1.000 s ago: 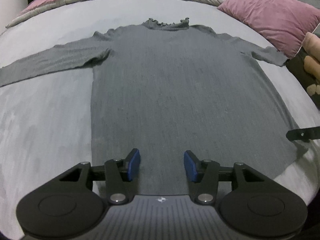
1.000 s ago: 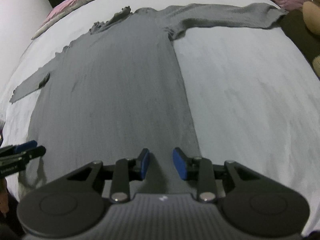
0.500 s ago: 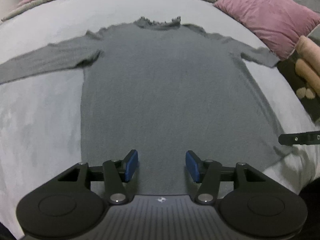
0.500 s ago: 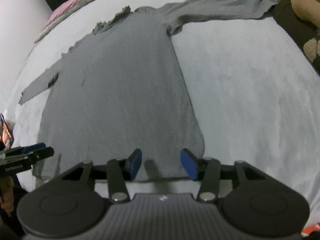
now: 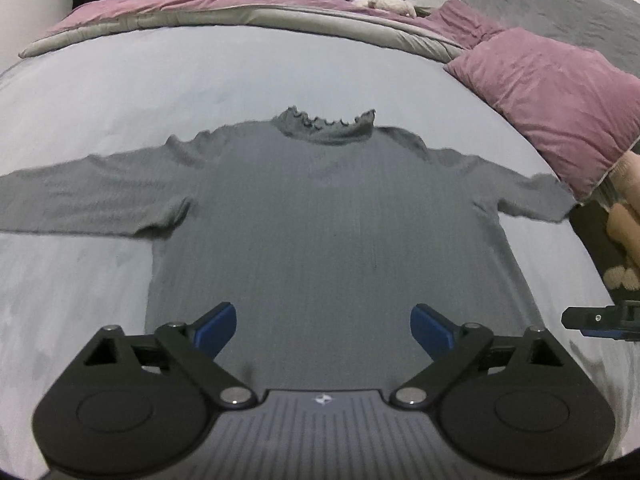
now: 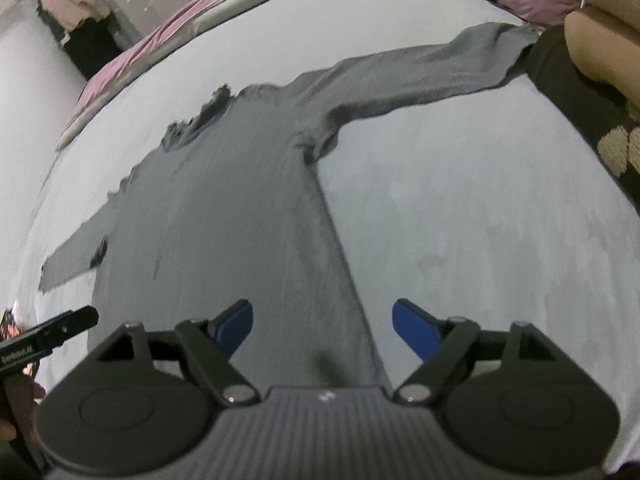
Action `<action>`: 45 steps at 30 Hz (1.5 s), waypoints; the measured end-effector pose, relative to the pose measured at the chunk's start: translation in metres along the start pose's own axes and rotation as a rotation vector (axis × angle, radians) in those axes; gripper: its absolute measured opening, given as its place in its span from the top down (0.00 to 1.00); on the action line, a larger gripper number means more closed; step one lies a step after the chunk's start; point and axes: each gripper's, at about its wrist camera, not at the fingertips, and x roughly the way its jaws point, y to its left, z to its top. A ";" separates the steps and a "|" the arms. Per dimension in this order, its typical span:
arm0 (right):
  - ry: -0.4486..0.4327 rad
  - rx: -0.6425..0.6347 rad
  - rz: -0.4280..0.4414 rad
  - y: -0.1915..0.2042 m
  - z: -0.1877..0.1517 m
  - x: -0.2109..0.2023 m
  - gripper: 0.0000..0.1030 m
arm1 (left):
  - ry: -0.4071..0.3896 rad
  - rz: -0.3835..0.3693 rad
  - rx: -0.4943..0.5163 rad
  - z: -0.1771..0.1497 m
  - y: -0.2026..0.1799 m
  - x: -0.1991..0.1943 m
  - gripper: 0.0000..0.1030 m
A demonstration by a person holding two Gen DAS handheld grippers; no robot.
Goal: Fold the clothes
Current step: 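Grasp the sleeve cuff with the right gripper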
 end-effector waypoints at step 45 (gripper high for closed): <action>-0.312 0.403 -0.113 -0.122 0.113 0.081 0.23 | -0.033 0.028 -0.012 0.047 0.016 0.101 0.07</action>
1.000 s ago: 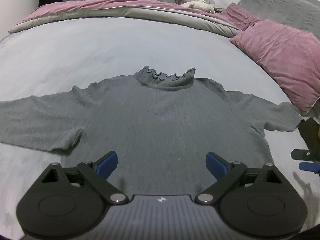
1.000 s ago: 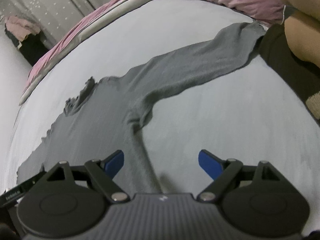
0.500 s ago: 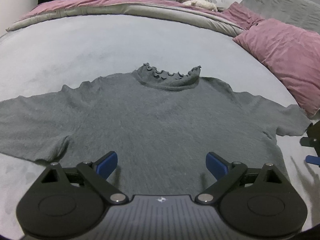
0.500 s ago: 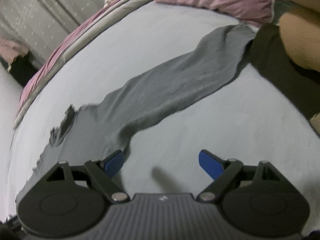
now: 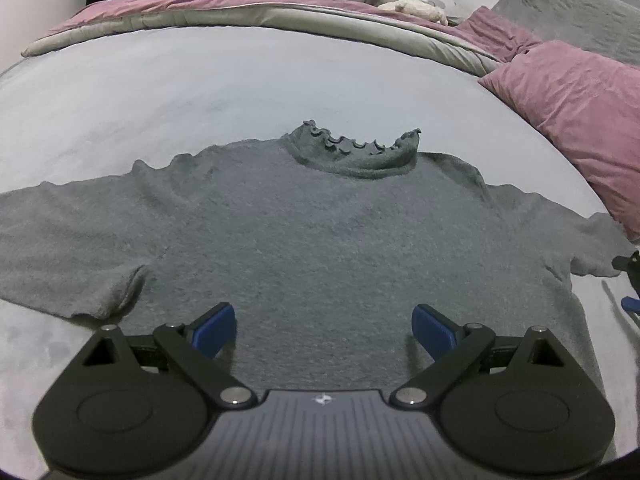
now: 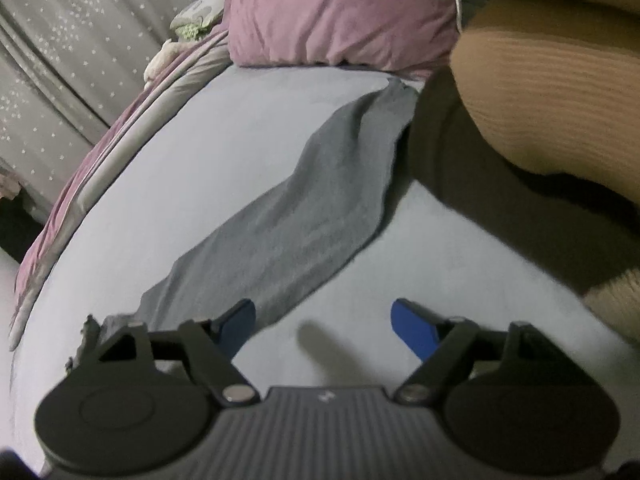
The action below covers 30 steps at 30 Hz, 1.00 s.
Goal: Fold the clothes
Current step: 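Grasp the sleeve cuff with the right gripper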
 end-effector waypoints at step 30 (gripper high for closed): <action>-0.328 -0.008 -0.012 0.018 0.038 0.049 0.92 | 0.002 -0.017 -0.035 0.002 0.008 -0.004 0.07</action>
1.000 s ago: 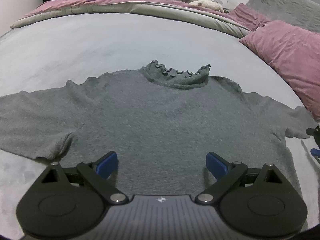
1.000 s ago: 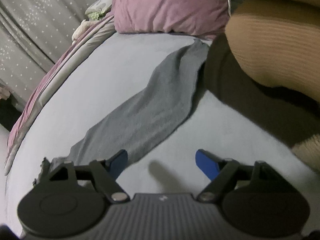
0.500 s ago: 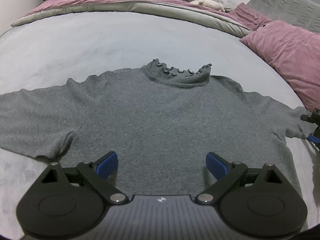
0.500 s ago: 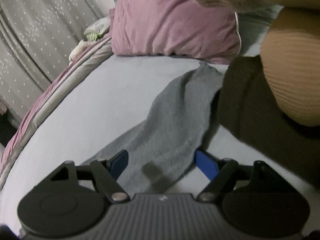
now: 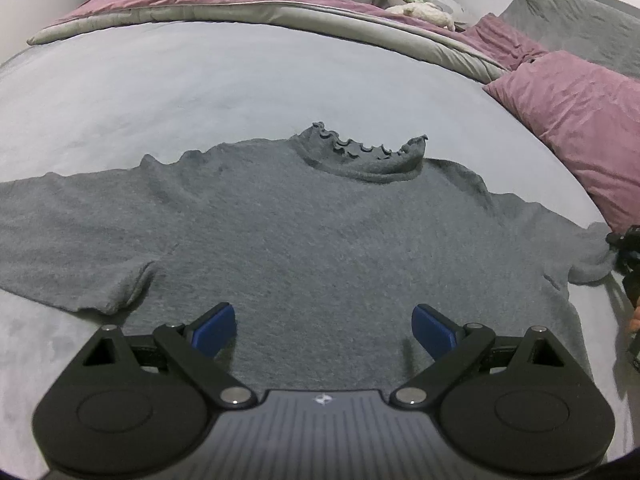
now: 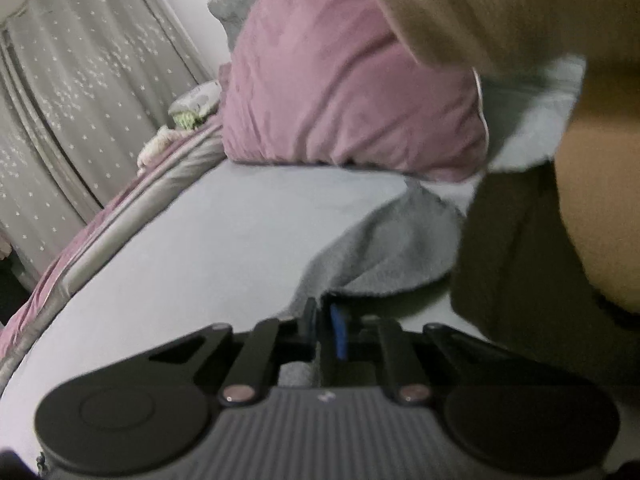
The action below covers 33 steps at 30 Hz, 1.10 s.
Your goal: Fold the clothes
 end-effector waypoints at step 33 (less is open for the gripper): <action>0.036 -0.480 0.429 0.211 -0.101 -0.140 0.92 | -0.027 -0.017 -0.081 0.014 0.024 -0.011 0.07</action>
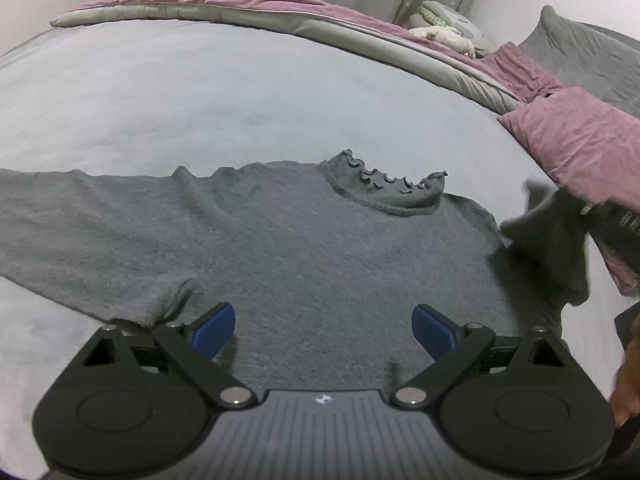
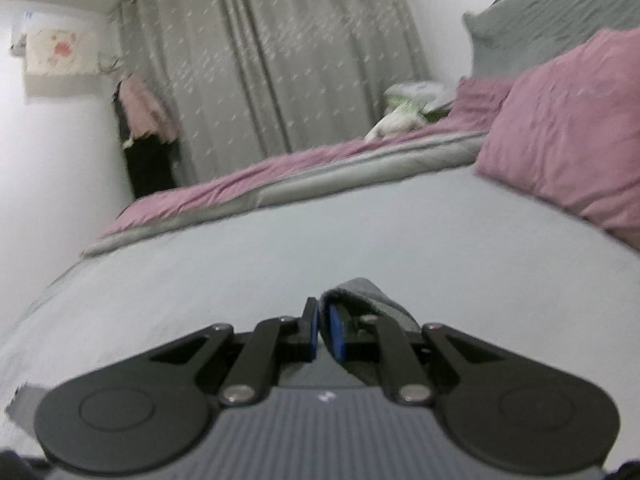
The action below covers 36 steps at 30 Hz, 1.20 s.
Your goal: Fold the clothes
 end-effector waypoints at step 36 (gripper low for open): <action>0.342 0.009 0.119 0.020 -0.028 0.006 0.67 | -0.061 -0.011 0.079 0.006 0.000 0.008 0.07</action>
